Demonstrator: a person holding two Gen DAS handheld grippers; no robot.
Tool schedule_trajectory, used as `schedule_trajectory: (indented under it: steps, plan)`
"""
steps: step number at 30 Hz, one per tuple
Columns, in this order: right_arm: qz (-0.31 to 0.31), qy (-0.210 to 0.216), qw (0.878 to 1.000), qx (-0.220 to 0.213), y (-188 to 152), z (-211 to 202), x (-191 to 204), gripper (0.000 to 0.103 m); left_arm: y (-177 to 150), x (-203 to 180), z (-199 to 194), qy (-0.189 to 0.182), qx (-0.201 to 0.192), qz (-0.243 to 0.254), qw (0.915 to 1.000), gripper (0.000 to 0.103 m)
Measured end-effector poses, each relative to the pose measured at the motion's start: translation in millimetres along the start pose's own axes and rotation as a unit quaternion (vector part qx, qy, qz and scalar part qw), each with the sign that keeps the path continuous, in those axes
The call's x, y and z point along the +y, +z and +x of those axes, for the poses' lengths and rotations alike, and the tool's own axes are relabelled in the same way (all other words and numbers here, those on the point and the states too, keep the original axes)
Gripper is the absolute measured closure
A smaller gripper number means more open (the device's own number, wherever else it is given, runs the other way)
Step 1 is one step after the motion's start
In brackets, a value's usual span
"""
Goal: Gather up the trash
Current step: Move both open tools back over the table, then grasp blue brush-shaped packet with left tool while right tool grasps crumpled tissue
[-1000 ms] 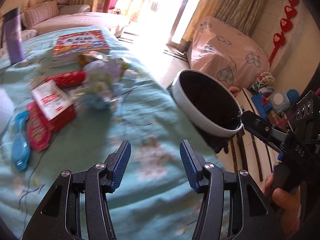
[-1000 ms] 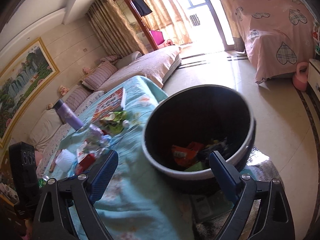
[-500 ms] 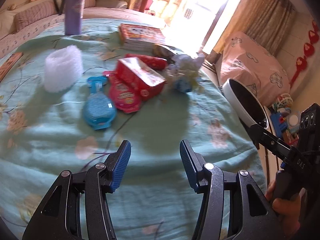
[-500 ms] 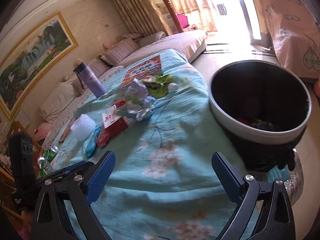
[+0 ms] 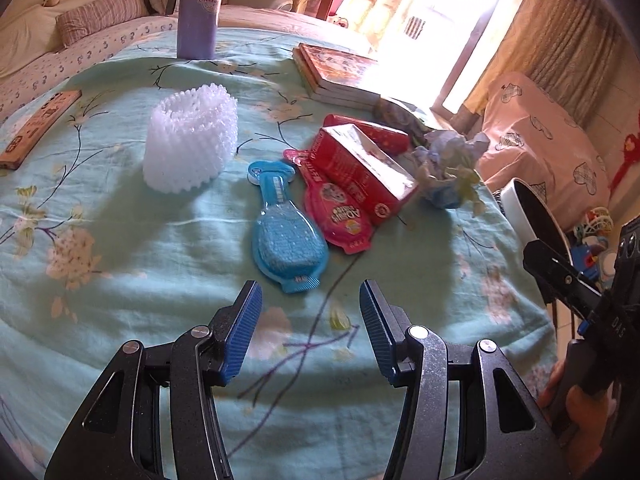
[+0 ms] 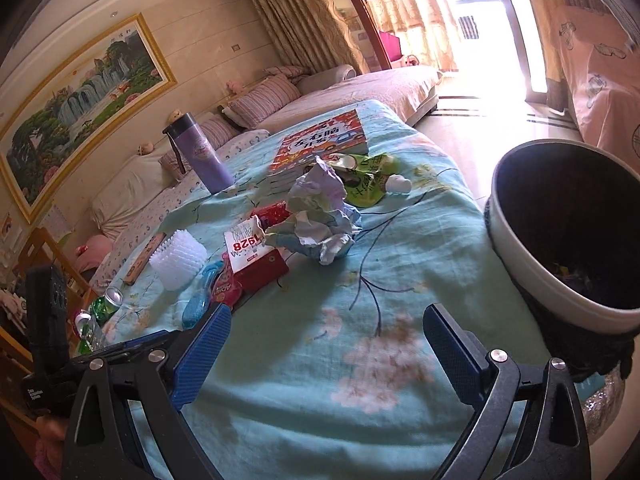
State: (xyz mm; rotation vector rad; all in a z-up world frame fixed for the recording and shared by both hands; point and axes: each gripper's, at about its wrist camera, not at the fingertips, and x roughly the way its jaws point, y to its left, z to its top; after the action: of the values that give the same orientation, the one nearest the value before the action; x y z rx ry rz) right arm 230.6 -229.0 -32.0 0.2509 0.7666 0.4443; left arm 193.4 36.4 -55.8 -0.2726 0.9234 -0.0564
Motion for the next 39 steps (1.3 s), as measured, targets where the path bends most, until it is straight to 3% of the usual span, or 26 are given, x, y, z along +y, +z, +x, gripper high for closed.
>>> schedule_trajectory:
  steps: [4,14,15,16,19,22,31,39]
  plan:
    - [0.003,0.006,1.000,0.007,13.3,17.6,1.3,0.005,9.9,5.8,10.7,-0.002,0.006,0.000,1.0000,0.045]
    - [-0.007,-0.001,1.000,0.027,43.5,68.0,1.5,0.007,25.1,7.3,31.6,0.017,0.003,0.025,0.9996,0.045]
    - [-0.009,-0.005,1.000,0.029,42.9,71.0,1.2,0.013,24.5,5.7,31.9,0.021,0.000,0.030,0.9993,0.047]
    - [-0.011,-0.002,0.999,0.032,41.9,74.0,1.2,0.025,23.6,3.7,32.2,0.025,-0.003,0.037,0.9990,0.056]
    - [-0.017,0.002,0.999,0.034,37.6,74.4,2.1,0.052,22.0,1.2,31.4,0.025,-0.006,0.047,0.9986,0.056]
    - [-0.020,0.002,0.999,0.030,34.7,64.8,4.4,0.062,18.4,1.7,27.3,0.020,-0.008,0.047,0.9987,0.057]
    - [0.009,0.016,1.000,0.012,15.9,19.3,-6.0,0.066,-1.2,-13.5,-10.5,-0.021,-0.032,0.046,0.9982,0.057]
    - [0.033,0.012,0.999,-0.011,3.1,-26.6,-23.5,0.066,-13.4,-62.2,-28.8,-0.063,-0.037,0.090,0.9932,0.057]
